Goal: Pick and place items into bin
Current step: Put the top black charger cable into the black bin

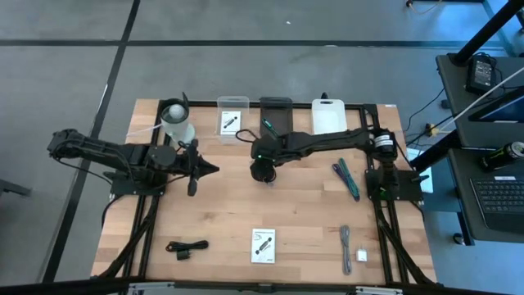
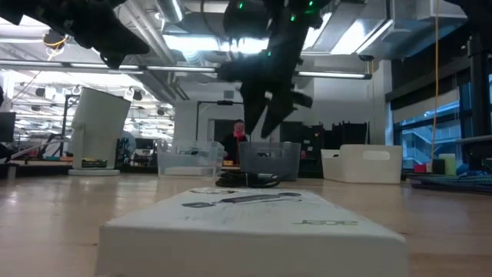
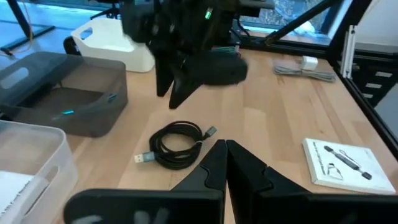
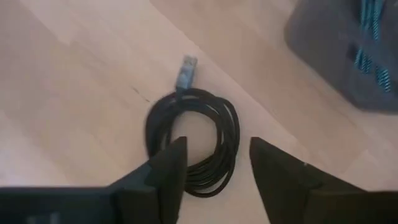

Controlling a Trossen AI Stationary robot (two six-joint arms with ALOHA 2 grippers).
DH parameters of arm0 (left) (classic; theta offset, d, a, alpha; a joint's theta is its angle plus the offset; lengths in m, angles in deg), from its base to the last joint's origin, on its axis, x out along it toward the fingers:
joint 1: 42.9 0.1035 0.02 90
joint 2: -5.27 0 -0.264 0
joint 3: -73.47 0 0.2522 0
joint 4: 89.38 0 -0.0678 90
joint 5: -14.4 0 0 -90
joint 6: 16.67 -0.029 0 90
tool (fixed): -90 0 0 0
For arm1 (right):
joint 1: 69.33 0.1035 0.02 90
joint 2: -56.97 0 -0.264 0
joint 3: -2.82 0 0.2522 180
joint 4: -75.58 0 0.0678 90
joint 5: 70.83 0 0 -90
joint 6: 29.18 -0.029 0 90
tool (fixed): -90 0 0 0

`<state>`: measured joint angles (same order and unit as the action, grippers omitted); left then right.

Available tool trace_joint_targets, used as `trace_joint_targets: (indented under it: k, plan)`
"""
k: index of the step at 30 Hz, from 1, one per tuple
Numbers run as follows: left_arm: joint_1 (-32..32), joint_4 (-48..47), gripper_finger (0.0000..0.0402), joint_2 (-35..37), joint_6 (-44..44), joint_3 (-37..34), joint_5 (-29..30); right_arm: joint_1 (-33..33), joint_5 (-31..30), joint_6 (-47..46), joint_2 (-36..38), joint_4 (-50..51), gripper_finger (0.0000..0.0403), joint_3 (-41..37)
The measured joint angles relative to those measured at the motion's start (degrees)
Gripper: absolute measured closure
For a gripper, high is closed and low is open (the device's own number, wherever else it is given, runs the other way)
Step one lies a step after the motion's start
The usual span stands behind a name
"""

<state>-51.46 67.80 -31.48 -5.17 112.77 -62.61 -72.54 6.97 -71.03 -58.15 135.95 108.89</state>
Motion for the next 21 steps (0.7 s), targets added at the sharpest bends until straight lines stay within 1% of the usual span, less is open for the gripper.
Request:
trace_joint_targets:
  k: [7, 13, 15, 17, 19, 21]
  plan:
    - [-0.45, -0.15, 0.0400, -0.02, -0.04, 0.00, 0.26, 0.00, 0.23, -7.66, -5.15, 0.04, 0.0173, -0.03]
    - [-0.45, -0.19, 0.0400, -0.02, 1.05, 0.00, -0.20, 0.00, 0.41, -9.98, -9.69, 0.30, 0.0163, -0.04]
    - [-0.45, -0.22, 0.0400, -0.02, 1.33, 0.00, -0.33, 0.00, 1.62, -11.16, -10.81, 0.86, 0.0168, 0.03]
    - [-0.45, -0.22, 0.0400, -0.02, 1.36, 0.00, -0.59, 0.04, 2.92, -11.60, -11.54, 1.20, 0.0183, 0.30]
    - [-0.45, -0.22, 0.0400, -0.02, 1.36, 0.00, -0.61, 0.19, 3.46, -11.61, -12.26, 1.47, 0.0208, 0.30]
    - [-0.45, -0.22, 0.0400, -0.02, 1.26, 0.00, -0.61, 0.56, 3.37, -11.60, -12.45, 1.48, 0.0243, 0.28]
